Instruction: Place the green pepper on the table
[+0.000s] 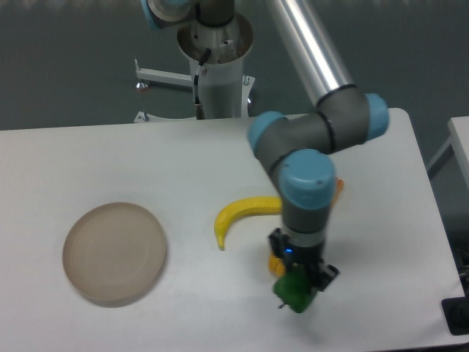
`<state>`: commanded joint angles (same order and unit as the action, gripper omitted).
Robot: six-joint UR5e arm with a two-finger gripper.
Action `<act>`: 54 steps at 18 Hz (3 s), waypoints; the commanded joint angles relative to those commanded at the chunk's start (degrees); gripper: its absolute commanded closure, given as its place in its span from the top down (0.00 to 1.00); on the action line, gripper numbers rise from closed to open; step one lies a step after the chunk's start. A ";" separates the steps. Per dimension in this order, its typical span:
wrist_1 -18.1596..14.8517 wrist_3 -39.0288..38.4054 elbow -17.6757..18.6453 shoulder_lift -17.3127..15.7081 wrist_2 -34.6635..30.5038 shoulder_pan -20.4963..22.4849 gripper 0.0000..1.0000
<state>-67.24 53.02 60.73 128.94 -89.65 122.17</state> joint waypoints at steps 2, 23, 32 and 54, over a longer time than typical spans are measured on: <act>0.00 -4.39 1.06 -0.36 0.09 -1.67 0.35; 0.79 -22.61 5.46 2.72 7.73 -3.35 0.37; 0.70 -22.70 5.46 3.07 8.35 -3.26 0.40; 1.31 5.22 4.84 -1.76 6.86 10.62 0.99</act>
<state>-65.92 58.24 65.57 127.18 -82.79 132.80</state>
